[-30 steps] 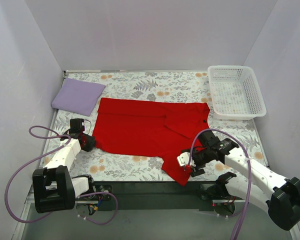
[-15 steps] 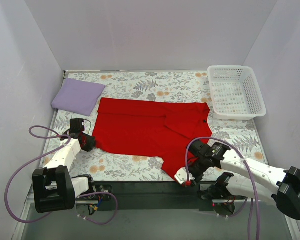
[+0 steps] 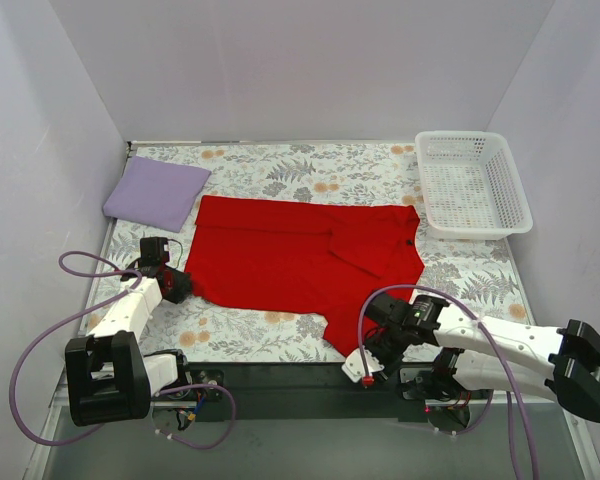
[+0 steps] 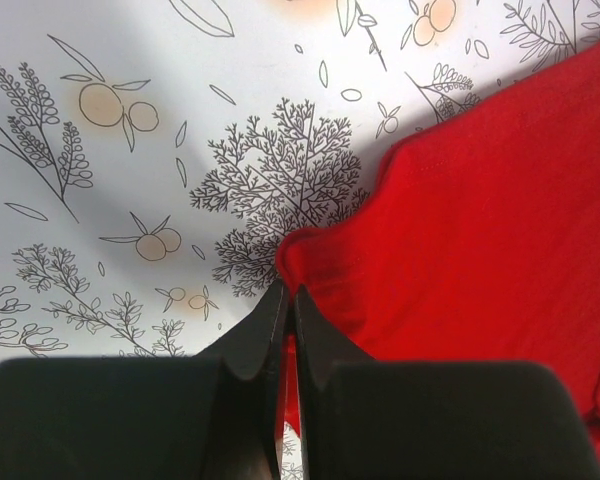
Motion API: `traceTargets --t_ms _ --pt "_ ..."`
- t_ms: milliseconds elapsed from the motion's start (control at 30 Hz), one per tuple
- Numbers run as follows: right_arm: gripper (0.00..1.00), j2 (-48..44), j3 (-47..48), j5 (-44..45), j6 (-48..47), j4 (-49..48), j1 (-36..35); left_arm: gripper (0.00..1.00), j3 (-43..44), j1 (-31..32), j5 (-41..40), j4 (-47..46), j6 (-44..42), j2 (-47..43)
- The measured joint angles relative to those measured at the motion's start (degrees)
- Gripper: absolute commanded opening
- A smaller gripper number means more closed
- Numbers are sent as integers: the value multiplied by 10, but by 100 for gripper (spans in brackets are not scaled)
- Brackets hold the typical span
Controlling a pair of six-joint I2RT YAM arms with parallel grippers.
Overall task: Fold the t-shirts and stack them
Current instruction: Fold the tshirt
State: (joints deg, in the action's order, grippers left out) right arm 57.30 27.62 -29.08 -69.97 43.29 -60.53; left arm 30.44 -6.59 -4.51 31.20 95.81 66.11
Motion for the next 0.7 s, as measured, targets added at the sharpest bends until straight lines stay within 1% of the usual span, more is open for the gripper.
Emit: traceTargets --t_ms 233,433,533,567,700 --pt "45 9 -3 15 23 -33 -14 0 -1 0 5 -2 0 0" --pt "39 20 -4 19 29 -42 -25 0 -1 0 7 -4 0 0" --pt "34 25 -5 20 33 -46 -30 0 -1 0 7 -4 0 0" --pt "30 26 -7 20 34 -47 -32 0 -1 0 7 -4 0 0" --pt "22 28 -11 22 39 -53 -35 0 -3 0 7 -4 0 0"
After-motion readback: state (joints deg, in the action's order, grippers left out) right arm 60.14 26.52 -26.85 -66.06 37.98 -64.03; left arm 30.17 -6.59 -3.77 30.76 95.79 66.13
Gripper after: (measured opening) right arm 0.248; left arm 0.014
